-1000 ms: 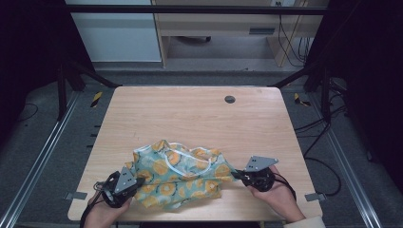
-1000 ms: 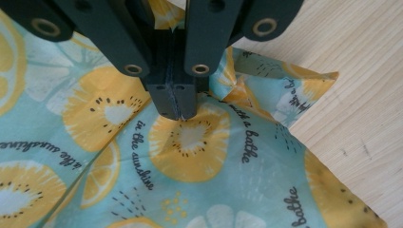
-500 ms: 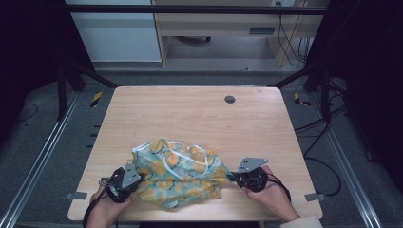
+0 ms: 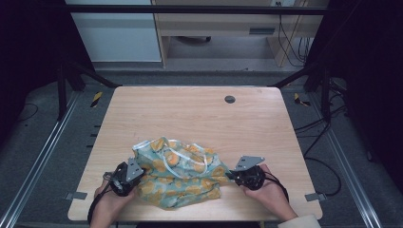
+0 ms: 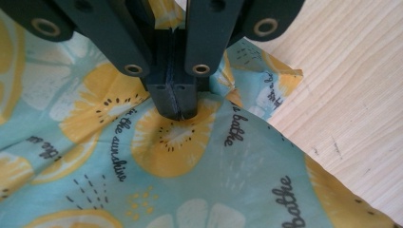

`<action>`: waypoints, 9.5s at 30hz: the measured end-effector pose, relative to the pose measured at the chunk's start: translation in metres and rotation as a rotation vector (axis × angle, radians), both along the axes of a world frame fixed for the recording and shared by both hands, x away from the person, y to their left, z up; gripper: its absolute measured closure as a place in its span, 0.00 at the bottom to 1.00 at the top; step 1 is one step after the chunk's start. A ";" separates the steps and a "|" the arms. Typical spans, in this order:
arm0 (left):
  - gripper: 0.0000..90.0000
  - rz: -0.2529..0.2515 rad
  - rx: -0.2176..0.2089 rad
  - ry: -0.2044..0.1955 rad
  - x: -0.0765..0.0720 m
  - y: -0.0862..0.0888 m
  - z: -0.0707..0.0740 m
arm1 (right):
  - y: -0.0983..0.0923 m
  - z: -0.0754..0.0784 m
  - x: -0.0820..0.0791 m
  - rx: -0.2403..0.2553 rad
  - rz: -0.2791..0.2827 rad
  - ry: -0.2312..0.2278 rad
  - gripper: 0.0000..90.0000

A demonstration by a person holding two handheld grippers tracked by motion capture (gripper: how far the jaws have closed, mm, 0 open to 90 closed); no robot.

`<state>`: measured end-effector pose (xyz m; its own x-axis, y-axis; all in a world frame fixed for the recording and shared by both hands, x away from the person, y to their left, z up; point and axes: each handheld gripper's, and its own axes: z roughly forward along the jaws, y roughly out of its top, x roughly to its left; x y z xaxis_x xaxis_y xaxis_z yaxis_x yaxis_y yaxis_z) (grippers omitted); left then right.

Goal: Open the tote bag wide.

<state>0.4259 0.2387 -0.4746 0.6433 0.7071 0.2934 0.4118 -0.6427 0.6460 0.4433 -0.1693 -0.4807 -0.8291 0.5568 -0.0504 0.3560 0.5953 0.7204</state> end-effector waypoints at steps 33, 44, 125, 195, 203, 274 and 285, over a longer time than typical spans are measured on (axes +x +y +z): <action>0.99 0.030 -0.059 -0.030 0.005 0.003 0.005 | -0.010 0.048 -0.007 0.127 -0.094 -0.010 0.21; 0.99 0.025 -0.052 -0.028 0.004 0.001 0.005 | 0.048 0.072 0.044 0.023 -0.037 0.006 0.45; 0.47 0.046 -0.199 -0.118 -0.015 0.007 0.086 | 0.011 0.058 -0.033 0.188 0.060 -0.141 0.98; 1.00 -0.130 -0.353 -0.097 -0.041 0.008 0.050 | 0.009 0.055 -0.040 0.209 0.087 -0.159 0.98; 1.00 -0.206 -0.241 -0.005 -0.037 0.002 0.027 | 0.017 0.039 -0.043 0.100 0.140 -0.097 0.97; 1.00 -0.209 -0.118 -0.029 -0.040 -0.012 0.022 | 0.106 0.067 -0.001 -0.018 0.192 -0.051 0.38; 1.00 -0.221 -0.133 -0.027 -0.040 -0.015 0.022 | 0.108 0.057 -0.005 -0.051 0.182 -0.049 0.86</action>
